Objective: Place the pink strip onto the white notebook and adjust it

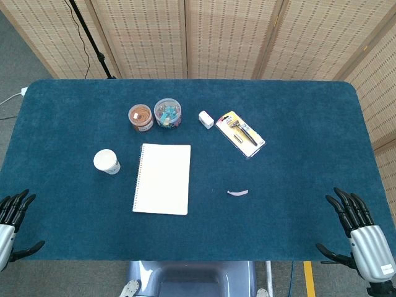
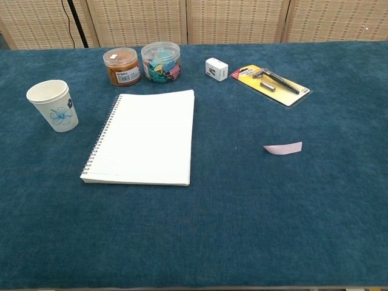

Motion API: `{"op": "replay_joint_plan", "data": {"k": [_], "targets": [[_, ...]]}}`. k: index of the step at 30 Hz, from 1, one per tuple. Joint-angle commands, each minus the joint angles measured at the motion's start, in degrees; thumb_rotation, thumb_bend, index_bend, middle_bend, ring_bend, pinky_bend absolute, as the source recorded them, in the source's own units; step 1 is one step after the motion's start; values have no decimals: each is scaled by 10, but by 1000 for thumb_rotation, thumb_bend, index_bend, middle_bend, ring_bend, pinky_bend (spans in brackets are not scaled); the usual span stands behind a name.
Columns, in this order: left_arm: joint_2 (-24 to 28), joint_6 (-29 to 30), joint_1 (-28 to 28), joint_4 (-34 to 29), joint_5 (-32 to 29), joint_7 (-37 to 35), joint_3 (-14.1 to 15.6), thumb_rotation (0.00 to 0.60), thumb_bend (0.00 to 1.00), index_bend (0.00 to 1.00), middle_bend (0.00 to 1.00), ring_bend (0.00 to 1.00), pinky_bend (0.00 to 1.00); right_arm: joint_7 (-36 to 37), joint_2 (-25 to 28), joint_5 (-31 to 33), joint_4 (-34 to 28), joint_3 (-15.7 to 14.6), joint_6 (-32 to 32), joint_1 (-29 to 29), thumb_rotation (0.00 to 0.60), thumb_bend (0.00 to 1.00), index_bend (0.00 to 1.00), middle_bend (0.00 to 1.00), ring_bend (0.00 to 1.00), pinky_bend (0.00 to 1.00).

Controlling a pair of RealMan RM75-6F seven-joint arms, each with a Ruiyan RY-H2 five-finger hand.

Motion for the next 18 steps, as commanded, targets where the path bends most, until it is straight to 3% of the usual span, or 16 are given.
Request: {"op": "replay_joint_plan", "data": {"k": [1,10,14,18], "targets": [[1,-1,0,0,-1,-1,0,600,0,0,0,0,0,-2,-1,1,0,0,0,0,600,0,79,0,0,0],[1,5,5,-1,0,3,2,600,0,0,0,0,0,-45,-16,11,3,1,-28,6,600,0,89,0,0,0],[2,4,5,-3,-2,2,1,600,0,0,0,0,0,-66,-36,17,9,3,-84,34,600,0,110,0,0,0],[3,3,5,-7,-6,1,-1,600,0,0,0,0,0,-92,-63,44,19,25,-152,77,600,0,142,0,0,0]]}}
